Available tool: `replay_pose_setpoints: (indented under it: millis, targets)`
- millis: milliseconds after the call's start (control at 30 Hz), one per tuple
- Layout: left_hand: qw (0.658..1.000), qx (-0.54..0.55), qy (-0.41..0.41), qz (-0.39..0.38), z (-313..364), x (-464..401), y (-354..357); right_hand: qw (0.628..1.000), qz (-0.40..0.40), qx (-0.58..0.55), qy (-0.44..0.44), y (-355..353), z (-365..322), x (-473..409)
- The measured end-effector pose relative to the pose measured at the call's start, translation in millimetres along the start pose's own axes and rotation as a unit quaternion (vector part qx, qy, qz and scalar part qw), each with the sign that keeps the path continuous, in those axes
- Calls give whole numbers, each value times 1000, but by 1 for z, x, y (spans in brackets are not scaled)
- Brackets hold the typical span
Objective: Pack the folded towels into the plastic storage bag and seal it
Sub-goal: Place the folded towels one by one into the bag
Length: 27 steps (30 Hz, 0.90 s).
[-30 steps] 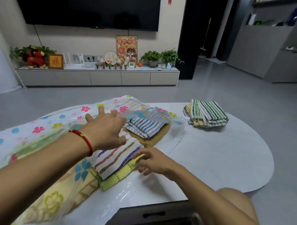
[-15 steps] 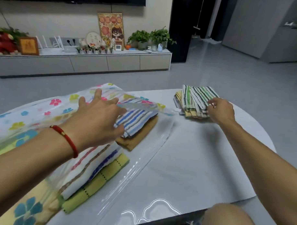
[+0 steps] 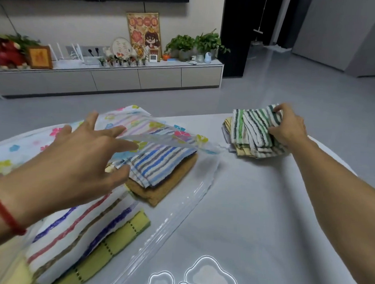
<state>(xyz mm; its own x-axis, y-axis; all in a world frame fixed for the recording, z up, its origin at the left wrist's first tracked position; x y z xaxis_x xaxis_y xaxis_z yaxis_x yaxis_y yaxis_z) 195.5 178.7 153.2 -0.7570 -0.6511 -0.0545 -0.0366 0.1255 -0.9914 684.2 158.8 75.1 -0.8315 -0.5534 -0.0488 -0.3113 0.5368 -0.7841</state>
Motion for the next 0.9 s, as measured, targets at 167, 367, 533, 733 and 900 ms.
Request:
replay_pose_setpoints:
  millis: [167,367,533,733,900]
  targets:
    - [997,-4,-73,17,-13,39,-1,956,-221,-173,84,-4,5,30]
    - [992,17,-125,-4,-23,110,2,877,-378,-291,61,-38,-5,130]
    - [988,59,-142,-35,-22,157,7,787,-521,-331,29,-52,-25,242]
    - [985,89,-140,-42,-12,171,11,870,-452,-199,-17,-9,4,303]
    - [986,88,-140,-35,-10,165,7,954,-157,213,-143,28,19,330]
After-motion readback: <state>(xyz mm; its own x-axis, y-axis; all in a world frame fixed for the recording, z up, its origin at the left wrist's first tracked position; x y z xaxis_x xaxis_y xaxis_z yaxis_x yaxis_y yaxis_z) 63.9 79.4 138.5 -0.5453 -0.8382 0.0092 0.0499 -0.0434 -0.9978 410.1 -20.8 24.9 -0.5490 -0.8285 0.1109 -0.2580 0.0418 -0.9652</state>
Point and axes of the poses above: each hand's wrist, its own x-axis away from the middle knuckle, its own y-axis out of the palm, z = x × y, the point moved 9 cm from there along -x, towards the middle knuckle, and after that the axes turned 10 degrees about y, right-handed, at the moved point
